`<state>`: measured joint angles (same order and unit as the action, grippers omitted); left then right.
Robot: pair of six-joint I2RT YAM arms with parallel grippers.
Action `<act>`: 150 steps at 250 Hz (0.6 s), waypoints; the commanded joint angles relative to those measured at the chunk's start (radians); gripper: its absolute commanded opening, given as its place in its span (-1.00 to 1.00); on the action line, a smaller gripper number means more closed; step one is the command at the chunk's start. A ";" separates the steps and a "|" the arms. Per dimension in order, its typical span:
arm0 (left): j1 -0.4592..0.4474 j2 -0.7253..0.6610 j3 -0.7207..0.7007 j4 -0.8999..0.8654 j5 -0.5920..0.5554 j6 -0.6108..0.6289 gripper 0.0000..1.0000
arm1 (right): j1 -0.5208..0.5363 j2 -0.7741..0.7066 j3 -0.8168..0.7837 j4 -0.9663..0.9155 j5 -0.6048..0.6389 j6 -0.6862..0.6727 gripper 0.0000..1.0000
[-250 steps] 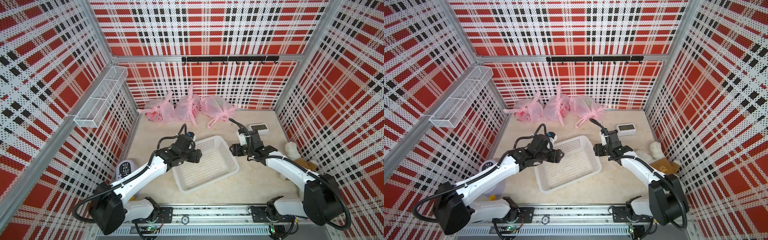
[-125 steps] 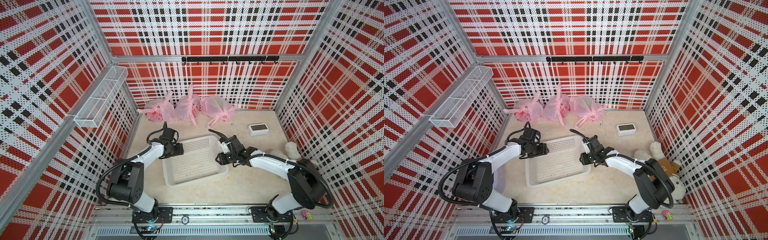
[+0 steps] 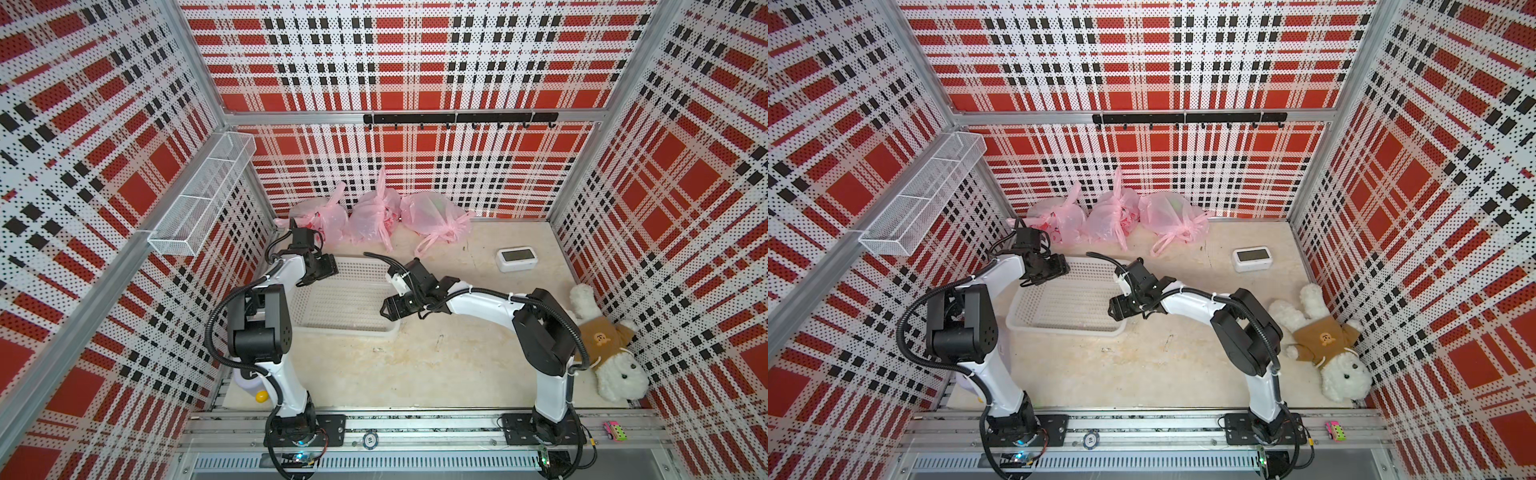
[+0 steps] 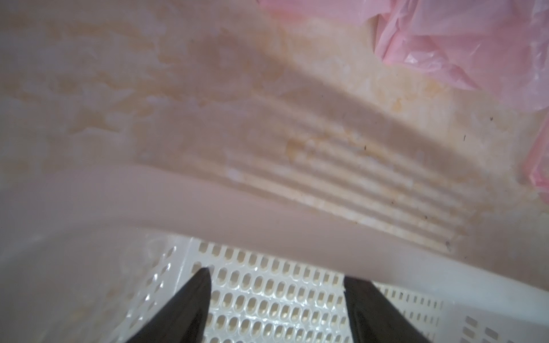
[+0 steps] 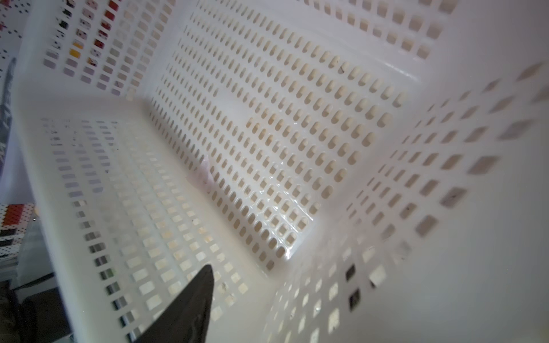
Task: Untie the knot of a plastic bag & take out the apple
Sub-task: Move the basket to the center of the board.
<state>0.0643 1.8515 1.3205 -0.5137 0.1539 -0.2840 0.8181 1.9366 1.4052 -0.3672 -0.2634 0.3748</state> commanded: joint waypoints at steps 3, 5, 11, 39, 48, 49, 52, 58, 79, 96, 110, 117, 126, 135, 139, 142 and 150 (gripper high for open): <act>0.012 0.031 0.033 0.000 0.013 0.032 0.47 | -0.037 -0.023 0.139 -0.120 -0.010 -0.079 0.53; 0.013 0.032 0.035 0.002 0.013 0.032 0.48 | -0.041 -0.023 0.147 -0.127 -0.012 -0.082 0.53; 0.013 0.036 0.036 0.009 0.010 0.033 0.48 | -0.054 -0.025 0.167 -0.147 -0.017 -0.090 0.54; 0.018 0.064 0.055 0.024 0.001 0.022 0.48 | -0.146 -0.033 0.235 -0.204 -0.064 -0.115 0.56; 0.019 0.076 0.066 0.024 -0.006 0.018 0.48 | -0.182 -0.029 0.248 -0.211 -0.066 -0.123 0.57; 0.019 0.077 0.067 0.024 -0.007 0.018 0.47 | -0.186 -0.029 0.249 -0.211 -0.065 -0.124 0.57; 0.018 0.080 0.070 0.024 -0.012 0.018 0.48 | -0.198 -0.027 0.255 -0.213 -0.061 -0.127 0.58; 0.021 0.087 0.077 0.024 -0.018 0.016 0.48 | -0.224 -0.019 0.267 -0.220 -0.053 -0.133 0.58; 0.024 0.105 0.099 0.024 -0.034 0.013 0.48 | -0.317 0.029 0.331 -0.239 -0.024 -0.143 0.58; 0.024 0.111 0.113 0.021 -0.029 0.007 0.48 | -0.386 0.090 0.392 -0.236 0.000 -0.142 0.58; 0.019 0.110 0.117 0.020 -0.025 0.006 0.48 | -0.435 0.150 0.452 -0.229 0.023 -0.140 0.58; 0.016 0.108 0.120 0.021 -0.028 0.004 0.48 | -0.454 0.185 0.490 -0.230 0.030 -0.140 0.58; 0.011 0.105 0.123 0.021 -0.036 0.004 0.48 | -0.477 0.232 0.545 -0.238 0.035 -0.140 0.58; 0.004 0.108 0.126 0.024 -0.041 0.004 0.47 | -0.496 0.282 0.607 -0.248 0.041 -0.139 0.58; 0.002 0.108 0.128 0.025 -0.042 0.004 0.47 | -0.502 0.304 0.635 -0.254 0.046 -0.140 0.58; -0.001 0.109 0.128 0.027 -0.042 0.004 0.47 | -0.505 0.319 0.653 -0.258 0.049 -0.140 0.58; -0.010 0.117 0.132 0.032 -0.040 0.004 0.47 | -0.515 0.361 0.707 -0.265 0.058 -0.140 0.58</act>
<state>0.0738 1.9522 1.4170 -0.5014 0.1352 -0.2726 0.3275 2.1548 1.9587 -0.5915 -0.2481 0.2539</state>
